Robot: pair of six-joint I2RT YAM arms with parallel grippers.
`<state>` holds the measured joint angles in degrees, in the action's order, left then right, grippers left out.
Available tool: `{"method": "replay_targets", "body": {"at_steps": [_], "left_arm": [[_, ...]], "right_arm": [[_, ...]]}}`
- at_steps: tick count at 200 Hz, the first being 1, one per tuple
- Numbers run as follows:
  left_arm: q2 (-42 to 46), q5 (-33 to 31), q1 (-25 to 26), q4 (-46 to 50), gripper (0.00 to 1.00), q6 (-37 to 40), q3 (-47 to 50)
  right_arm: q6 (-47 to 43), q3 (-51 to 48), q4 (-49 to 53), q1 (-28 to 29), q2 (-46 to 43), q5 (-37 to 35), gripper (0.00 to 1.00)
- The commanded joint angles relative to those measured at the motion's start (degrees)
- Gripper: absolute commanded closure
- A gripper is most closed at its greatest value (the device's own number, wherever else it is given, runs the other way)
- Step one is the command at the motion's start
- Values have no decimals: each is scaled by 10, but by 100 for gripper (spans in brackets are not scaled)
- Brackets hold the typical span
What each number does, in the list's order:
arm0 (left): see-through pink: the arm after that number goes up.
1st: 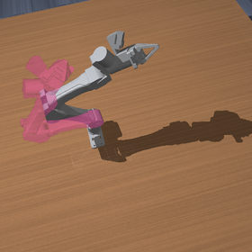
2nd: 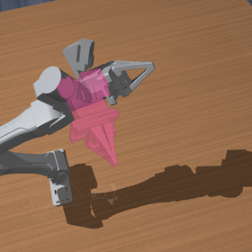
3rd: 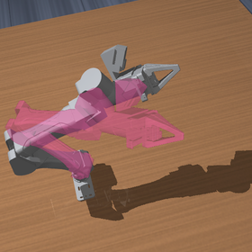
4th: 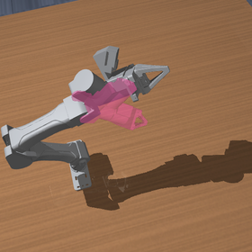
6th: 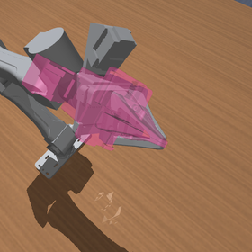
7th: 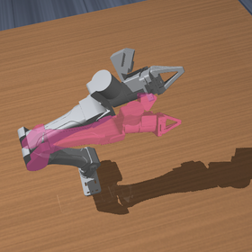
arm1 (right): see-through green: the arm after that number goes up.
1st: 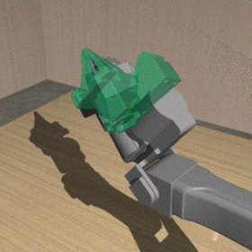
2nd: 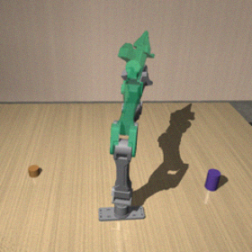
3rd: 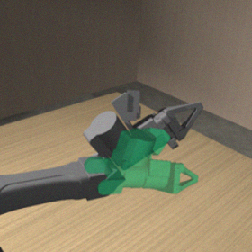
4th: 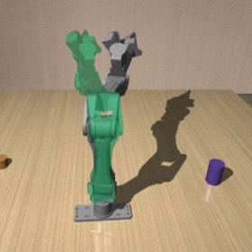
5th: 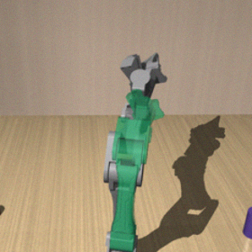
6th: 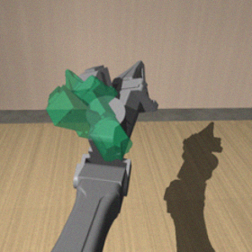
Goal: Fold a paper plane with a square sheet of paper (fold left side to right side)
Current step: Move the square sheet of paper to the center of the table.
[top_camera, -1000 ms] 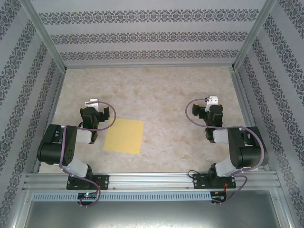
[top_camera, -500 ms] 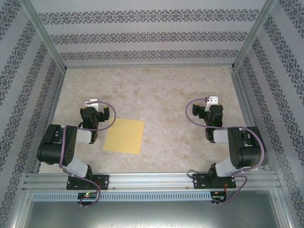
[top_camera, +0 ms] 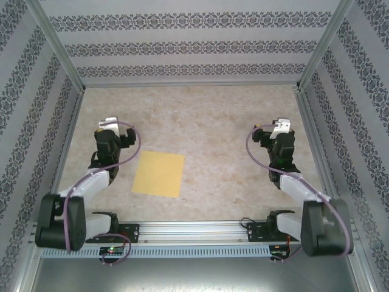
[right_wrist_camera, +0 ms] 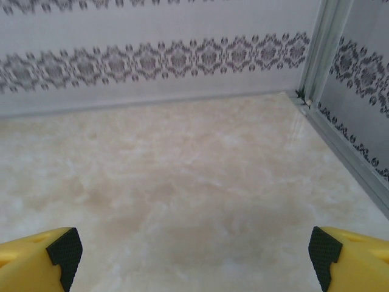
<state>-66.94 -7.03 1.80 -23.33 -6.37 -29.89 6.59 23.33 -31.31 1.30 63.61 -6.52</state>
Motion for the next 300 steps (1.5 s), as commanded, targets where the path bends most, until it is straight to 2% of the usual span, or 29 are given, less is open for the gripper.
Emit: {"method": "replay_targets", "body": {"at_steps": [1,26,49,67,83,108,120,162,197,249,300], "left_arm": [[45,44,3,210,0,-117,-51],[63,132,24,327,5,-166,-79],[67,191,77,417,12,-175,-86],[66,176,144,462,16,-190,-79],[43,164,194,488,24,-207,-77],[-26,136,257,504,36,-212,-95],[-65,117,277,512,37,-211,-111],[-181,110,300,502,53,-208,-155],[-241,124,311,466,59,-212,-169],[-337,126,341,456,61,-207,-236],[-457,148,372,470,62,-182,-383]], "right_arm": [[68,30,169,10,-50,20,2],[120,66,293,38,-85,47,2],[131,85,352,75,-95,61,2],[120,83,358,102,-94,44,2],[111,84,361,121,-87,18,2],[104,95,364,138,-72,12,2],[100,104,369,148,-67,7,2],[92,116,378,175,-66,-19,2],[91,115,383,180,-70,-27,2],[90,114,390,184,-80,-30,2],[109,107,395,187,-81,-17,2]]}}
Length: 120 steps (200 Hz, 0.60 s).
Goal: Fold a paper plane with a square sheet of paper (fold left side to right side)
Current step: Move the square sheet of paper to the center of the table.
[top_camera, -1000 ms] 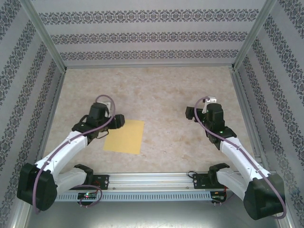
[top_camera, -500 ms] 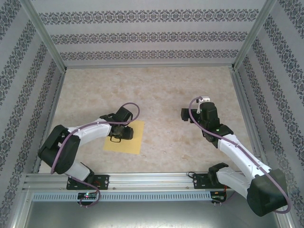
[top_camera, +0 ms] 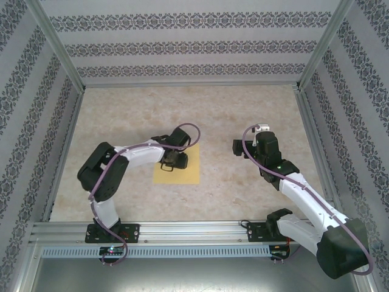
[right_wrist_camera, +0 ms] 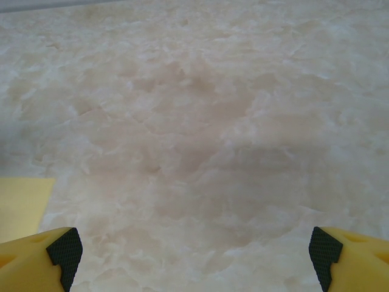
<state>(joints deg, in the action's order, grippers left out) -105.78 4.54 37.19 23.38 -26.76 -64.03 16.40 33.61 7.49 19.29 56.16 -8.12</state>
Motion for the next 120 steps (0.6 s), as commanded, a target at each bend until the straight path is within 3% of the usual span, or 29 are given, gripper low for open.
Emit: {"method": "replay_targets", "body": {"at_steps": [1,50,88,120], "left_arm": [[-70,33,18,3,62,22,-45],[-126,70,26,-6,63,24,-142],[-39,59,23,-26,58,18,-97],[42,82,-10,-38,58,-6,-14]], "right_arm": [[11,4,7,7,-6,-1,2],[36,21,29,12,34,33,2],[52,86,58,30,140,78,2],[54,159,65,64,261,92,2]]}}
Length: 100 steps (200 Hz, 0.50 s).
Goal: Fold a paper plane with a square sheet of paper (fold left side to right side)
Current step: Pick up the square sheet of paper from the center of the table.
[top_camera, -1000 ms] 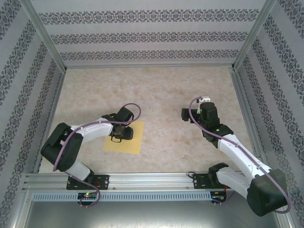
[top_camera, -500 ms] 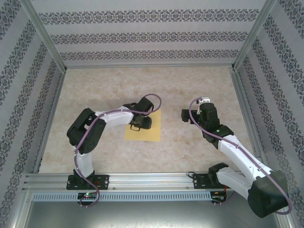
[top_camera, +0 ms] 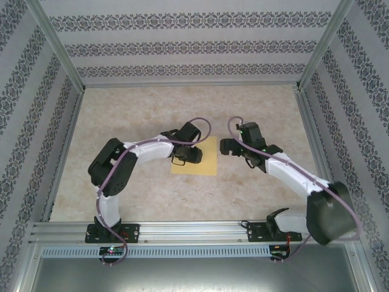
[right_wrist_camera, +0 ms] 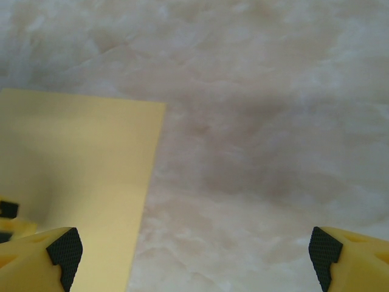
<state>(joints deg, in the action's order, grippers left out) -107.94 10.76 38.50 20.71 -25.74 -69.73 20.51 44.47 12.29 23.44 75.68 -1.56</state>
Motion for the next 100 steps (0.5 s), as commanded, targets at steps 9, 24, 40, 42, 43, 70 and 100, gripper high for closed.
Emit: {"method": "replay_targets", "body": {"at_steps": [9,24,40,42,43,70,100], "left_arm": [[79,26,-31,-12,58,-23,65],[97,45,-40,-31,61,-34,102],[99,65,-46,-57,63,-47,131],[99,65,-47,-59,63,-48,134],[99,65,-48,-60,63,-49,135],[88,34,-49,-55,65,-51,143],[75,23,-49,-46,69,-46,141]], "right_arm": [[14,72,18,28,101,29,2],[22,104,16,37,148,21,2],[27,132,8,41,199,16,2],[27,135,8,41,204,16,2],[27,138,8,41,208,16,2],[21,191,12,48,272,21,2],[23,224,16,56,319,29,2]]}}
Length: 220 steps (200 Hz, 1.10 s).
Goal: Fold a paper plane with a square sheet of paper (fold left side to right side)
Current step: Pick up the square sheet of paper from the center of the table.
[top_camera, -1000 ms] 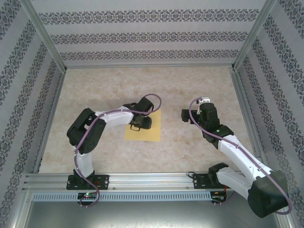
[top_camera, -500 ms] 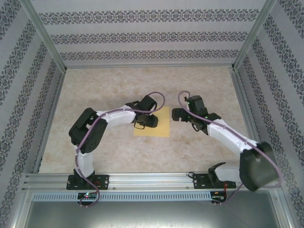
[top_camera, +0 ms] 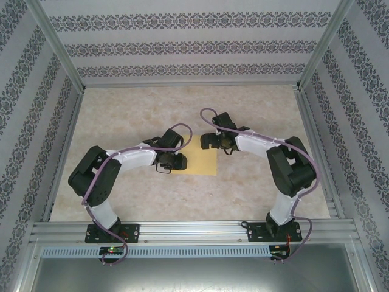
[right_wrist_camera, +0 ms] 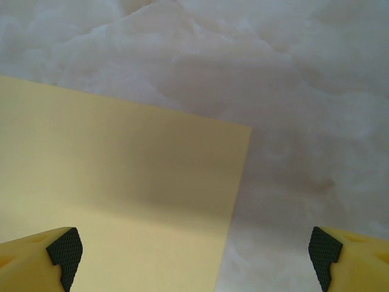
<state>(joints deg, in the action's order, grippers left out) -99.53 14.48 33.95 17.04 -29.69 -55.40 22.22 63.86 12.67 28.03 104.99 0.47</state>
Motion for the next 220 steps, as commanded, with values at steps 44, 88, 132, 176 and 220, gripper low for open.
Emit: {"method": "replay_targets", "body": {"at_steps": [44,88,132,176,220], "left_arm": [[-19,-10,-4,-18,80,-3,7],[-26,-7,-4,-26,83,-5,8],[-23,5,-4,-49,83,-14,16],[-18,19,-4,-67,83,-22,19],[23,28,-8,-77,80,-22,30]], "right_arm": [[15,43,22,25,63,33,2],[27,26,24,44,63,66,2],[38,-8,18,68,29,79,10],[42,-22,18,86,4,78,22],[28,-22,17,86,-9,74,47]]}}
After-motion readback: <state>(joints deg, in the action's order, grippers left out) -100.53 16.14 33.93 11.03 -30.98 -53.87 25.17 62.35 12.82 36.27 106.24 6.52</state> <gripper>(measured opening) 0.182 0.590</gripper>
